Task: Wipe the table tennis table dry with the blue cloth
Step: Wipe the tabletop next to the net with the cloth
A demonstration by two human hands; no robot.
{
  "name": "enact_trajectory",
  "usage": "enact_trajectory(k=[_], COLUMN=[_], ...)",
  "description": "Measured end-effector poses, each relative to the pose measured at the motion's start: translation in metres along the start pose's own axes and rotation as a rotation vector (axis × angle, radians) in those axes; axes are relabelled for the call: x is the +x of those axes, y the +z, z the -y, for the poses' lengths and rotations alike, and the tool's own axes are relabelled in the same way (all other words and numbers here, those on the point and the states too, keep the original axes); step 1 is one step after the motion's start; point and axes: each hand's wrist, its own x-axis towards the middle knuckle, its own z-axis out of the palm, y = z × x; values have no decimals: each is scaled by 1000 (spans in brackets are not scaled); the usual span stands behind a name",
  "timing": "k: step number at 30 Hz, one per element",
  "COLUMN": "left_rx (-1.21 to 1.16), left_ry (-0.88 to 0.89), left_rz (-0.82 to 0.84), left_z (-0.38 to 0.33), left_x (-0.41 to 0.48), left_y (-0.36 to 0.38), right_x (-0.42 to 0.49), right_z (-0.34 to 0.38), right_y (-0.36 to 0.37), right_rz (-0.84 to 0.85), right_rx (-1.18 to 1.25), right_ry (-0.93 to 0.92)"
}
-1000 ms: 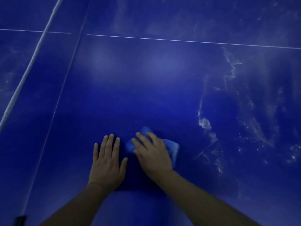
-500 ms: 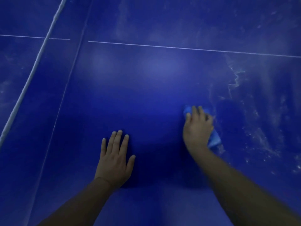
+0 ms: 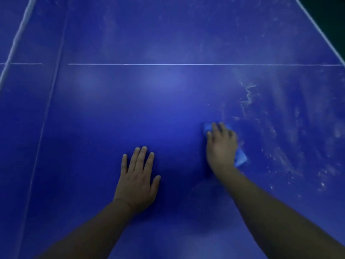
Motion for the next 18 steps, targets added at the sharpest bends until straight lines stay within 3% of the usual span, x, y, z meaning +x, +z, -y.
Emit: enact_trajectory(k=[2,6,8,10,13,14,16,18], left_rx=[-2,20,24,19,35,41,48,56], left_ry=[23,48,40,37,31,32,33,28], left_rz=[2,-5,-8,-1,14,19,34,48], left_z=[-2,-1,2,5,4,3,3,3], left_x=[12,51,70,81,84,83,83,83], left_y=[1,4,5,6,5,4,3,2], right_x=[-8,26,66,115,145,140,121,96], right_z=[28,73,67,32,-27,-30,-10,31], right_y=[9,22,34,39,32,28,26,35], right_rz=[36,100,114,34,40,39,-3,15], right_rx=[-14,136,56,-44,-36,-25,-1,9], right_ry=[-332,-297,-367,-252,194,233,-3,-424])
